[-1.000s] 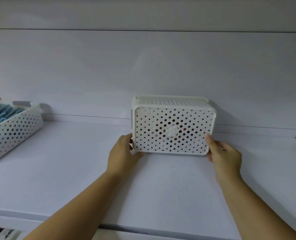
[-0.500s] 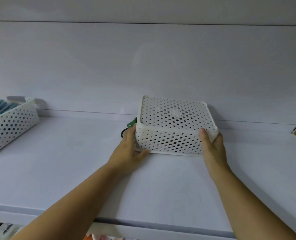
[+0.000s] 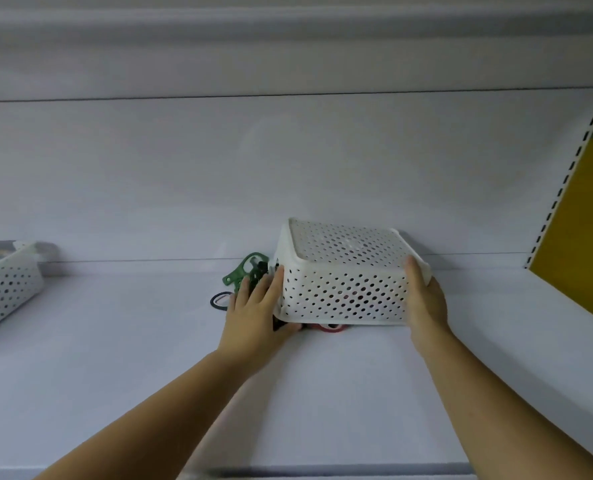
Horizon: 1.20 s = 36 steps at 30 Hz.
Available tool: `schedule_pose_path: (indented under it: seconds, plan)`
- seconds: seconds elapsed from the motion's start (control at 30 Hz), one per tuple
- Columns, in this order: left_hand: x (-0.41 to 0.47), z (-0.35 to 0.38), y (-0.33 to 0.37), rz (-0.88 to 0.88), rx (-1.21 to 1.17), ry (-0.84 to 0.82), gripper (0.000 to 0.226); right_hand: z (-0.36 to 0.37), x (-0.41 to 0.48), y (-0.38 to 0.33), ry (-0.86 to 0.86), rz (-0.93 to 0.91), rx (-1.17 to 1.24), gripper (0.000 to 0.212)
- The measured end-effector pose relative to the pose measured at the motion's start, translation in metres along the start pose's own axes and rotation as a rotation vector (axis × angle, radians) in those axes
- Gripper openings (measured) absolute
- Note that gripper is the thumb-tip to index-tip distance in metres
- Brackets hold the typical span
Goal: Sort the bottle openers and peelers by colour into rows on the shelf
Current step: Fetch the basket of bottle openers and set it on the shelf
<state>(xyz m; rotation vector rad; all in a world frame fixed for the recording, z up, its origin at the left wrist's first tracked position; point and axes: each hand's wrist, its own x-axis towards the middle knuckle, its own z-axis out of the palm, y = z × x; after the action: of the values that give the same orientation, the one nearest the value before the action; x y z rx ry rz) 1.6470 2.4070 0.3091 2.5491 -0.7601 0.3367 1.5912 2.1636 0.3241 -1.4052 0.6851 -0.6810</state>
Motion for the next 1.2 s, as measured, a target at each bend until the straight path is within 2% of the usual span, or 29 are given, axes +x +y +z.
schedule_pose_path:
  seconds: [0.1, 0.23, 0.47, 0.63, 0.77, 0.97, 1.2]
  plan:
    - [0.007, 0.011, 0.023, -0.050, 0.045, -0.050, 0.096, -0.023, 0.012, -0.004, 0.033, -0.013, -0.080, 0.047]
    - [0.012, 0.034, 0.056, -0.117, 0.030, -0.150, 0.105, -0.046, 0.024, -0.009, 0.116, 0.022, -0.069, 0.048]
    - [0.010, 0.058, 0.073, -0.130, 0.017, -0.015, 0.099, -0.061, 0.026, -0.002, 0.239, -0.081, -0.021, 0.040]
    - [0.006, 0.058, 0.075, -0.094, 0.034, 0.023, 0.095, -0.066, 0.032, -0.004, 0.286, 0.032, 0.139, 0.041]
    - [0.005, 0.059, 0.076, -0.005, 0.096, 0.038, 0.089, -0.077, 0.037, -0.008, 0.246, 0.079, 0.190, 0.047]
    - [0.005, 0.056, 0.079, 0.112, 0.123, -0.030, 0.087, -0.071, 0.028, -0.006, 0.121, 0.090, 0.160, 0.044]
    - [0.006, 0.058, 0.076, 0.410, 0.084, 0.065, 0.074, -0.051, 0.018, 0.000, 0.047, 0.077, 0.161, 0.044]
